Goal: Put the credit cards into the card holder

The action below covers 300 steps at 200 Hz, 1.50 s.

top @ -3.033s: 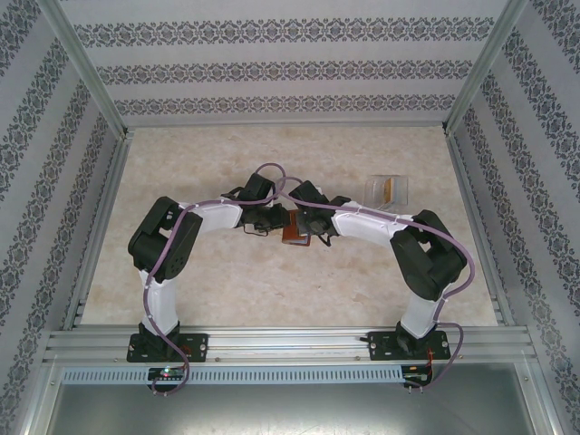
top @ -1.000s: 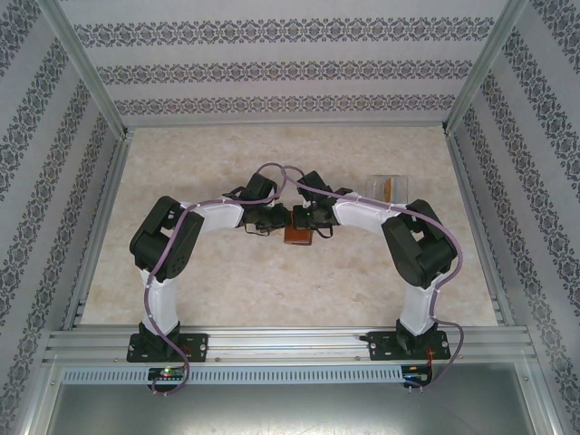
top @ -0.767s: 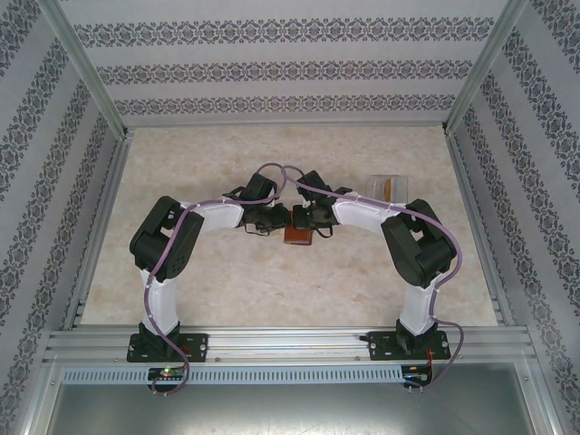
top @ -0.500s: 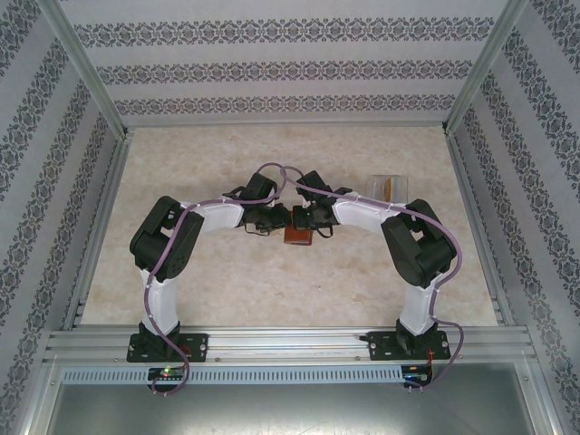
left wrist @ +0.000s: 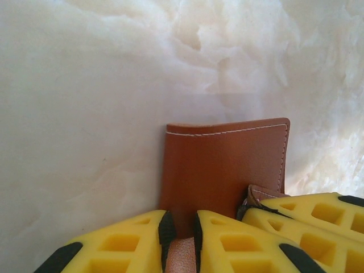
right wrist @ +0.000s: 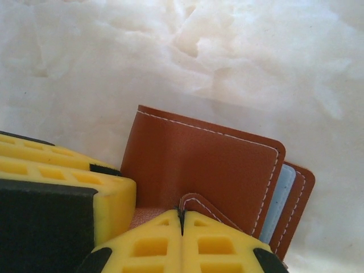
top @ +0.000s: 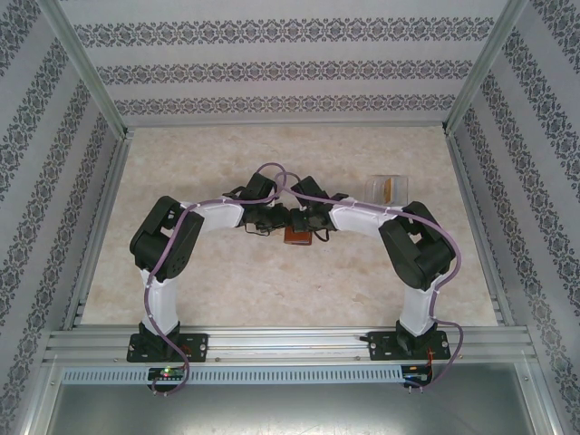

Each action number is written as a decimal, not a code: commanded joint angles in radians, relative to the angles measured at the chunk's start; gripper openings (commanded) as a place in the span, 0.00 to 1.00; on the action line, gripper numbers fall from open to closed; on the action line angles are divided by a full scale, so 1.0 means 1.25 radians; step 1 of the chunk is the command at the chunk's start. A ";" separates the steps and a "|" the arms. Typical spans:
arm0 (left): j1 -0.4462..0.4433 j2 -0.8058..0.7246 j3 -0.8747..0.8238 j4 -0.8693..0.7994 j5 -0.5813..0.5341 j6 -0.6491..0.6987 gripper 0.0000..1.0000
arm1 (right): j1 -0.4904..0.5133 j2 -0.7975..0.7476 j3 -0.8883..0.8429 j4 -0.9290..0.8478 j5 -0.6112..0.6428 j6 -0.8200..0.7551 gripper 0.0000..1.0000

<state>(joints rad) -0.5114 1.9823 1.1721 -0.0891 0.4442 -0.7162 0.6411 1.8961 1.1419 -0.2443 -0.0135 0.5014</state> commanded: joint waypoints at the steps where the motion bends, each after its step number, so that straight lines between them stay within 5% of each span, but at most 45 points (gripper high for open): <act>1: -0.021 0.041 -0.020 -0.075 0.008 -0.013 0.23 | 0.026 0.099 -0.101 -0.047 -0.011 0.048 0.00; 63: -0.018 0.045 -0.018 -0.076 0.000 -0.020 0.23 | 0.102 0.003 -0.257 0.168 0.005 0.047 0.00; 136: -0.018 0.039 -0.019 -0.073 0.004 -0.020 0.23 | 0.041 -0.119 -0.250 0.194 -0.101 -0.045 0.00; 161: -0.018 0.036 -0.016 -0.080 0.000 -0.018 0.23 | -0.005 -0.185 -0.222 0.159 -0.147 -0.044 0.20; 193: -0.019 0.033 -0.016 -0.069 0.014 -0.020 0.23 | -0.048 -0.236 -0.179 0.130 -0.221 -0.031 0.32; 227: -0.019 0.017 -0.005 -0.077 0.019 -0.010 0.24 | -0.090 -0.267 -0.178 0.132 -0.301 -0.002 0.36; 300: -0.027 -0.040 0.043 -0.155 0.087 0.022 0.29 | -0.149 -0.341 -0.274 0.125 -0.282 0.092 0.38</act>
<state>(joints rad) -0.5220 1.9774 1.1904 -0.1646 0.5205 -0.7292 0.4564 1.5082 0.8314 -0.0742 -0.3309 0.5488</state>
